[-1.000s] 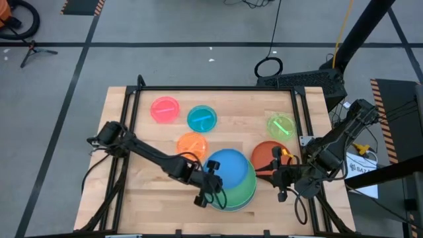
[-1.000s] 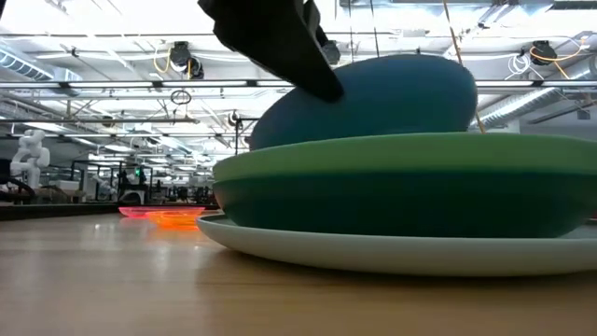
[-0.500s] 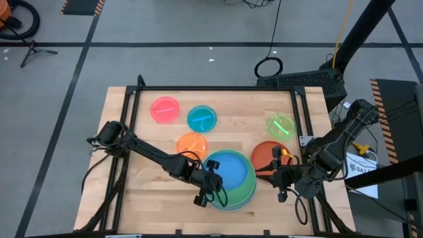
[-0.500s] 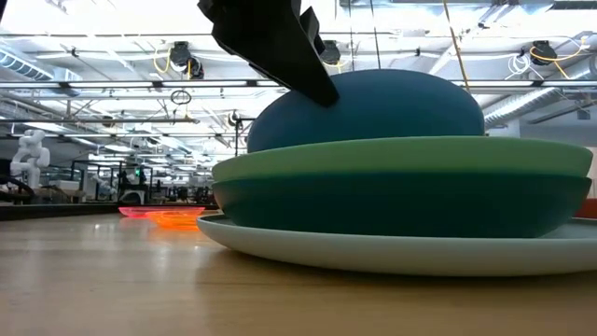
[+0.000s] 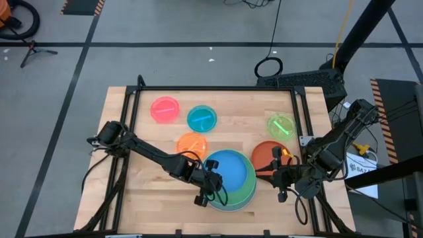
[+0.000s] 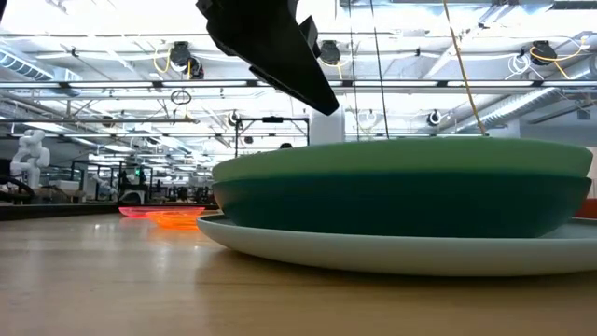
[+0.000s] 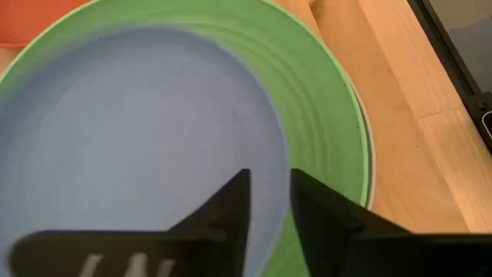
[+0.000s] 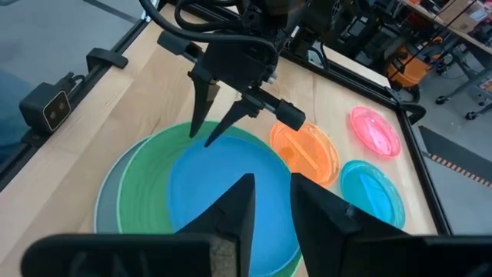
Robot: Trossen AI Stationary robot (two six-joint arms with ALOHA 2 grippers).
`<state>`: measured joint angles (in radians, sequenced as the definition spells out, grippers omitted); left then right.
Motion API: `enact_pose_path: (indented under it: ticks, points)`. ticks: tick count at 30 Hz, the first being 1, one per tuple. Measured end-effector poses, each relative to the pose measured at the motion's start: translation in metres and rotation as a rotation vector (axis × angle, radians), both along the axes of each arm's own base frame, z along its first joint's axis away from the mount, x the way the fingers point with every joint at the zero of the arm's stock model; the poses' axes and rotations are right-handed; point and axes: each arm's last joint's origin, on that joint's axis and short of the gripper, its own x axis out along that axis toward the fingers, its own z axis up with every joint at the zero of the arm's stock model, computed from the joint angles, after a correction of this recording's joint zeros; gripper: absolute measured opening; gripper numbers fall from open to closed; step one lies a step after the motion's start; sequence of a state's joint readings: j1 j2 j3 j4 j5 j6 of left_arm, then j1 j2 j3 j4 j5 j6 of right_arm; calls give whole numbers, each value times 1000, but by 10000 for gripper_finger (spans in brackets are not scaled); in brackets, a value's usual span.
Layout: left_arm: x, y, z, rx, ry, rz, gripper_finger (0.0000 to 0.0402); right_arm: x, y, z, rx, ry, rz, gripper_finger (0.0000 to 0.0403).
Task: Stack plastic plates
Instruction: Stack the dark blue plate on top of the light green plate, then stack the dark orange plate on top of the dark blue plate
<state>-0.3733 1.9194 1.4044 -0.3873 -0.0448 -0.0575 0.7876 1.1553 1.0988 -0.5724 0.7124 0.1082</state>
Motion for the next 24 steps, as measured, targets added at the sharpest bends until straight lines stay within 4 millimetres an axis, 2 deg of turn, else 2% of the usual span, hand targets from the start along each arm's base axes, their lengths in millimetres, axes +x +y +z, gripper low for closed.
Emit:
enact_pose_path:
  ticks: [4, 8, 13, 17, 24]
  points:
    - [0, 0, 0, 5, -1, 7, 170, 0, 0, 0, 2, 0, -1, 77]
    - [0, 1, 0, 25, -7, -5, 204, 0, 0, 0, 9, -2, -10, 77]
    - [0, 3, 1, 71, -13, 12, 209, 0, -3, 1, 23, -51, -109, 77]
    - [-8, 4, 12, 166, -35, 36, 209, 1, -3, 1, 67, -60, -144, 77]
    - [-34, 12, 19, 280, -80, 89, 209, 6, -11, 0, 179, -72, -249, 77]
